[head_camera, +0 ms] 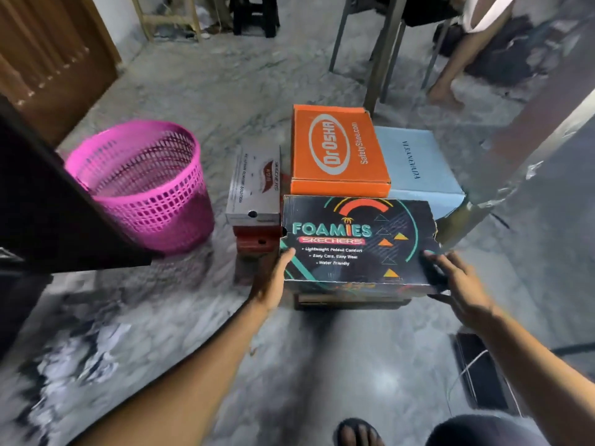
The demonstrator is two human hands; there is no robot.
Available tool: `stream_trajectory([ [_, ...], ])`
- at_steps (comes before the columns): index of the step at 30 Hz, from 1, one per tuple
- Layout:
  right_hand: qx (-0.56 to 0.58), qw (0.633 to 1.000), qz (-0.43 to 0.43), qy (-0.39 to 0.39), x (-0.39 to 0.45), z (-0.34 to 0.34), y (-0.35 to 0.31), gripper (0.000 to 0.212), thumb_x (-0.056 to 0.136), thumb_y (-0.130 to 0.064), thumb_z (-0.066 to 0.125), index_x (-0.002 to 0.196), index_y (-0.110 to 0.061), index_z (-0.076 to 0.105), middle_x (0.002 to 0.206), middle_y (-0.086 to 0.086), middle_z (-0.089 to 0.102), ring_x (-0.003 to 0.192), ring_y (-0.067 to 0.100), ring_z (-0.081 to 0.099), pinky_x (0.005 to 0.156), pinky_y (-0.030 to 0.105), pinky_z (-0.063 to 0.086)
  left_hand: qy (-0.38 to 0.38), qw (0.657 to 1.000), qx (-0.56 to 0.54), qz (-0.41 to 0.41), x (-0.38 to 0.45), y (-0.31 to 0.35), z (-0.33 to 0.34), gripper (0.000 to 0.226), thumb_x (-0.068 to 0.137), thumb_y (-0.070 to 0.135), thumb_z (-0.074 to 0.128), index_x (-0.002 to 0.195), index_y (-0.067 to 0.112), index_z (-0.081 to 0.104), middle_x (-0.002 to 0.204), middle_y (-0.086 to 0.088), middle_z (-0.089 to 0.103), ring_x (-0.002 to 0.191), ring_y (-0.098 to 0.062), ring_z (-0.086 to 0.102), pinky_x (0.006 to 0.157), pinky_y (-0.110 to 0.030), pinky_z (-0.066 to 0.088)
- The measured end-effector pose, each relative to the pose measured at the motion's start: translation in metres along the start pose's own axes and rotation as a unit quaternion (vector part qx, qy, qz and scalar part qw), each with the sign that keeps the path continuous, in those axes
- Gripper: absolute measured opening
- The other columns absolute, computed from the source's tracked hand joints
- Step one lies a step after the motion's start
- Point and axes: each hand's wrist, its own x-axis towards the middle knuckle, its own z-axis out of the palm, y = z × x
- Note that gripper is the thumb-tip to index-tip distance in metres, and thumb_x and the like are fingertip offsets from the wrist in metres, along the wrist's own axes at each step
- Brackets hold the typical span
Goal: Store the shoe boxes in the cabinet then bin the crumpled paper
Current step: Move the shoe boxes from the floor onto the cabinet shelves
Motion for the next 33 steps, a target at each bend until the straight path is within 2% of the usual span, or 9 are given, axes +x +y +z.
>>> stream_trajectory([
  [5,-0.033,0.990,-0.038,-0.133,-0.049,0.051,-0.029,0.048,0.066,-0.049,0.082,0.101,-0.024,0.061,0.098,-0.009,0.075,0.085,0.008,0.071,0.086,0.048,0.054,0.043,0.998,-0.026,-0.048,-0.035,0.013,-0.080,0.026,0.103,0.023,0.050,0.091,0.026,0.073,0.089,0.010,0.079,0.090,-0.015,0.071,0.087,-0.037,0.055],
  [9,-0.071,0.970,-0.067,-0.224,-0.073,0.129,-0.040,0.047,0.072,-0.048,0.078,0.111,-0.026,0.064,0.110,0.004,0.077,0.101,0.025,0.074,0.090,0.061,0.058,0.108,0.990,-0.065,-0.069,-0.053,0.009,-0.169,0.023,0.104,0.026,0.045,0.091,0.023,0.065,0.094,-0.003,0.069,0.081,-0.016,0.067,0.065,-0.025,0.054],
  [14,-0.102,0.942,-0.071,-0.312,-0.097,0.241,-0.049,0.100,0.031,-0.079,0.088,0.117,-0.034,0.064,0.116,-0.001,0.075,0.106,0.024,0.071,0.089,0.057,0.060,0.232,0.960,-0.136,-0.074,-0.092,-0.024,-0.270,0.031,0.096,0.036,0.053,0.113,0.012,0.060,0.114,-0.021,0.067,0.086,-0.019,0.069,0.058,-0.024,0.054],
  [18,-0.127,0.920,-0.105,-0.356,-0.114,0.336,-0.054,0.021,0.095,-0.024,0.070,0.115,-0.027,0.062,0.104,-0.013,0.066,0.080,-0.007,0.070,0.095,0.047,0.054,0.311,0.925,-0.200,-0.086,-0.122,-0.054,-0.327,0.039,0.099,0.037,0.047,0.118,0.005,0.059,0.106,-0.022,0.064,0.072,-0.017,0.068,0.057,-0.020,0.055],
  [20,-0.162,0.900,-0.128,-0.383,-0.111,0.382,-0.044,0.015,0.100,-0.020,0.062,0.111,-0.030,0.064,0.106,-0.016,0.065,0.081,-0.007,0.068,0.096,0.046,0.053,0.366,0.901,-0.221,-0.078,-0.132,-0.071,-0.351,0.033,0.097,0.040,0.050,0.107,0.012,0.065,0.100,-0.015,0.073,0.077,-0.019,0.068,0.077,-0.037,0.057],
  [24,-0.195,0.856,-0.135,-0.459,-0.105,0.470,-0.011,0.060,0.065,-0.078,0.075,0.115,-0.048,0.065,0.108,-0.030,0.070,0.109,0.003,0.063,0.091,0.045,0.054,0.489,0.837,-0.242,-0.052,-0.144,-0.109,-0.392,0.033,0.075,0.047,0.057,0.084,0.020,0.072,0.082,-0.008,0.076,0.082,-0.030,0.070,0.071,-0.035,0.050],
  [27,-0.196,0.828,-0.150,-0.504,-0.116,0.539,0.012,0.021,0.093,-0.048,0.068,0.113,-0.044,0.069,0.117,-0.013,0.074,0.113,0.012,0.067,0.100,0.049,0.054,0.586,0.769,-0.249,-0.052,-0.151,-0.155,-0.432,0.057,0.061,0.061,0.060,0.096,0.017,0.071,0.104,-0.020,0.073,0.105,-0.040,0.067,0.083,-0.046,0.051],
  [29,-0.200,0.814,-0.164,-0.519,-0.131,0.589,0.023,0.021,0.093,-0.046,0.067,0.109,-0.034,0.073,0.112,-0.005,0.077,0.110,0.019,0.070,0.101,0.051,0.055,0.655,0.715,-0.237,-0.057,-0.168,-0.158,-0.448,0.054,0.063,0.064,0.060,0.098,0.025,0.070,0.111,-0.010,0.072,0.106,-0.031,0.065,0.089,-0.041,0.052],
  [33,-0.185,0.789,-0.180,-0.557,-0.172,0.676,0.049,0.024,0.094,-0.044,0.067,0.116,-0.036,0.070,0.106,-0.013,0.074,0.096,0.006,0.068,0.090,0.036,0.052,0.731,0.627,-0.268,0.025,-0.186,-0.166,-0.476,0.047,0.096,0.042,0.060,0.125,0.005,0.062,0.116,-0.014,0.068,0.099,-0.023,0.063,0.069,-0.018,0.051],
])
